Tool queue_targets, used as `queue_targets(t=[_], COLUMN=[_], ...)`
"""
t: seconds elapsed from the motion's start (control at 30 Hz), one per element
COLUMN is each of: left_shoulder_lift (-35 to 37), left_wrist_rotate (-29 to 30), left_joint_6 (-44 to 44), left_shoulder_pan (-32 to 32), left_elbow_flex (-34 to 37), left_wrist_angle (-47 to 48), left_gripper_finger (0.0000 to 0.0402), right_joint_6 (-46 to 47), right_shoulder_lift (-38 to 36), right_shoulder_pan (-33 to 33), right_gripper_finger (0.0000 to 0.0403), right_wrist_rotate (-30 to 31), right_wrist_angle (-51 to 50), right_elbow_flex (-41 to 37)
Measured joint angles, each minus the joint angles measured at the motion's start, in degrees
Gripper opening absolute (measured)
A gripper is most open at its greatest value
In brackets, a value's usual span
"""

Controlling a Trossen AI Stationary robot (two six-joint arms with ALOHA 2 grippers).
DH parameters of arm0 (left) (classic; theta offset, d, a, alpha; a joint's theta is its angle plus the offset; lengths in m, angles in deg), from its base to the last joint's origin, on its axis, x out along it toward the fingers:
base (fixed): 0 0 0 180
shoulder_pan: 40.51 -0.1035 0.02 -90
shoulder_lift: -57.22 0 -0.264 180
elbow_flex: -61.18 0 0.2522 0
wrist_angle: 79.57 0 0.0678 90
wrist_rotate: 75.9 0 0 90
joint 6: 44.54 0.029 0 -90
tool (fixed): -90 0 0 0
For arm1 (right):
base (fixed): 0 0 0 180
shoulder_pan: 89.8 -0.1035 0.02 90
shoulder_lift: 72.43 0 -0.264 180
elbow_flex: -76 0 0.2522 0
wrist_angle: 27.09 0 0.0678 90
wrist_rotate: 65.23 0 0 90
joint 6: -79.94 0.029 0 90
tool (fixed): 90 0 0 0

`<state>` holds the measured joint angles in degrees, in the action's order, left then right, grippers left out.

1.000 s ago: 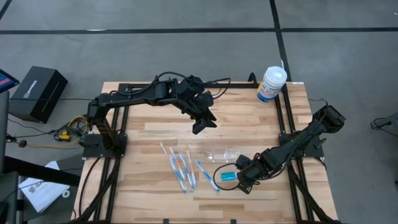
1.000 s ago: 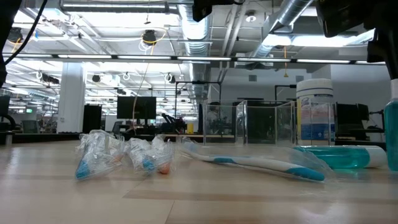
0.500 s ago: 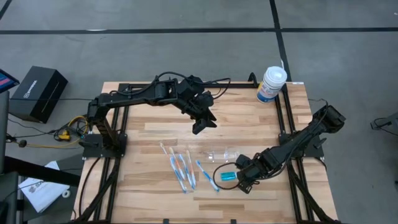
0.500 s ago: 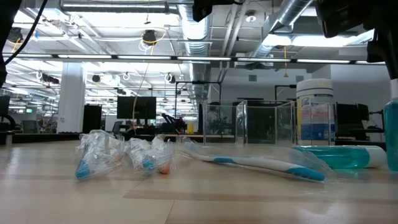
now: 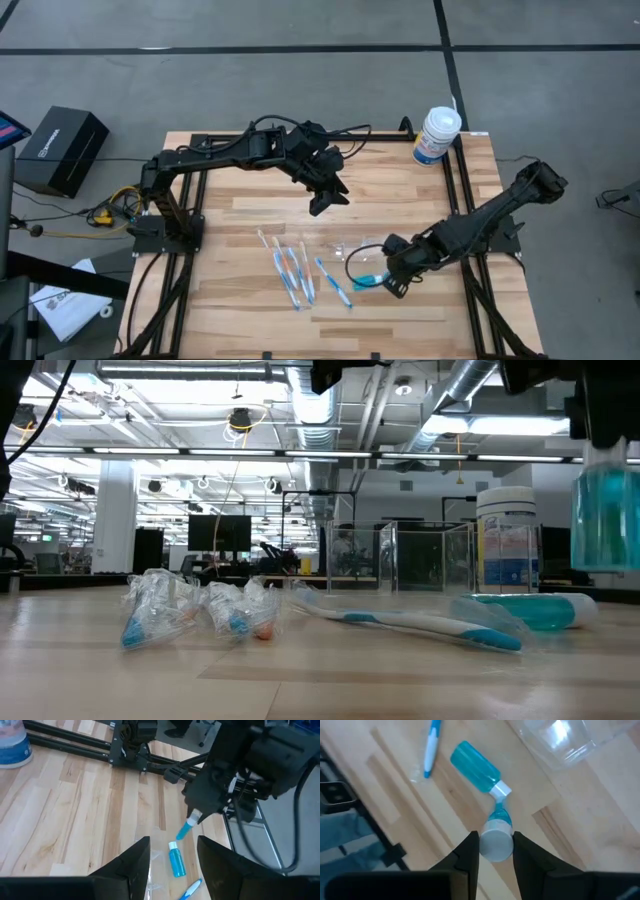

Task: Pick & Place toothbrushing station
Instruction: Put the right blue mouthwash into the transparent organizer

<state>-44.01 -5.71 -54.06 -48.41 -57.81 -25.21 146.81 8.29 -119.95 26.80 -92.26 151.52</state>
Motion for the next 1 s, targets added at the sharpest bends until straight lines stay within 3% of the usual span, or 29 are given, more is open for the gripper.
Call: queue_targets(t=[0.27, 0.47, 0.73, 1.0], left_shoulder_lift=[0.0, 0.0, 0.0, 0.0], left_wrist_rotate=[2.11, 4.97, 4.98, 1.2], left_joint_6=[0.61, 3.24, 6.57, 8.53], left_shoulder_pan=[-2.12, -7.29, -17.56, -29.9], left_elbow_flex=[0.0, 0.0, 0.0, 0.0], left_wrist_angle=[0.03, 0.34, 5.2, 7.42], left_gripper_finger=[0.0159, 0.0159, 0.0159, 0.0159], right_joint_6=[-0.56, -6.92, -18.88, -30.99], right_shoulder_lift=[-6.33, -7.22, 1.7, 11.09], right_shoulder_pan=[1.32, 4.68, 12.08, 18.68], right_gripper_finger=[0.0084, 0.0084, 0.0081, 0.0081], right_wrist_rotate=[1.15, 3.94, 5.41, 3.47], right_wrist_angle=[0.24, -2.63, -18.51, -23.11], right_elbow_flex=[0.39, 6.49, 20.84, 33.16])
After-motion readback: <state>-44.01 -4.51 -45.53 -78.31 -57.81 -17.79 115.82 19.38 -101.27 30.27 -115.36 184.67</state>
